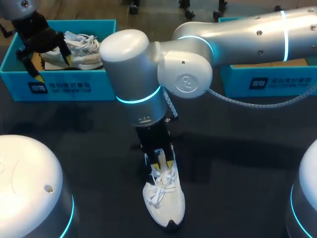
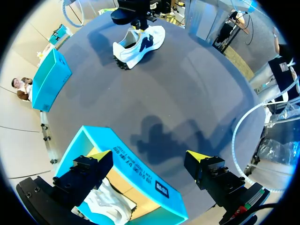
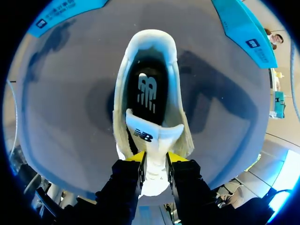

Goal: Take the shoe out of the shoebox, open the shoe tongue, remove and reinsert the insole, then place the shoe into the shoebox

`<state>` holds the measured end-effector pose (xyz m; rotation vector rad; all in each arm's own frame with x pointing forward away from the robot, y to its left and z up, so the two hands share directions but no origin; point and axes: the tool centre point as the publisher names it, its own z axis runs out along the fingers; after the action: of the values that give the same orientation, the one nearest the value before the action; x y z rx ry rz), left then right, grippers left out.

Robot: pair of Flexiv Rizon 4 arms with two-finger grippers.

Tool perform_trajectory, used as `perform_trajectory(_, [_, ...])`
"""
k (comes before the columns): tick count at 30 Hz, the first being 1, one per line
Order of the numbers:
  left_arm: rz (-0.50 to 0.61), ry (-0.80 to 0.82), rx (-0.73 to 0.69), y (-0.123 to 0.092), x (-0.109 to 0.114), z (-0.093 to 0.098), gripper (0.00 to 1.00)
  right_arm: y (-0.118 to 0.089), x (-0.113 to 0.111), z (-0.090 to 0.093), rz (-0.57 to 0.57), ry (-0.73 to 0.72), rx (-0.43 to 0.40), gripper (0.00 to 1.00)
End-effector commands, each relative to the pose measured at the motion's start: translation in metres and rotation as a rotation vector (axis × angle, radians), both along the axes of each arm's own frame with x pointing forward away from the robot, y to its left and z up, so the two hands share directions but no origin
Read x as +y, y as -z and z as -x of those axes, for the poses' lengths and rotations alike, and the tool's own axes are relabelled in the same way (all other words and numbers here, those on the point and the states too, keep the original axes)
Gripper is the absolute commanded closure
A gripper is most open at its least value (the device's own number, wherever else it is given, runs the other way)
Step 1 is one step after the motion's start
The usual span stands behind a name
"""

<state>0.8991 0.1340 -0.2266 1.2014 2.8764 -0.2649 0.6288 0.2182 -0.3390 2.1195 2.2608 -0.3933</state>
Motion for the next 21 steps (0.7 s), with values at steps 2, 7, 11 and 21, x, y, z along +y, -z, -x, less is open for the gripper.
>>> perform_trajectory(2, [-0.003,0.000,0.001,0.000,0.000,-0.001,0.00,-0.023,0.000,0.007,0.038,-0.006,-0.017,0.76])
perform_trajectory(7, [-0.003,0.000,0.001,0.000,0.000,-0.001,0.00,-0.037,0.004,0.009,0.068,-0.079,-0.053,0.76])
perform_trajectory(11, [-0.003,0.000,0.001,0.000,0.000,-0.001,0.00,-0.031,0.003,-0.004,0.052,-0.139,-0.052,0.78])
perform_trajectory(21, [-0.003,0.000,0.001,0.000,0.000,-0.001,0.00,-0.006,-0.008,-0.030,0.006,-0.229,-0.028,0.77])
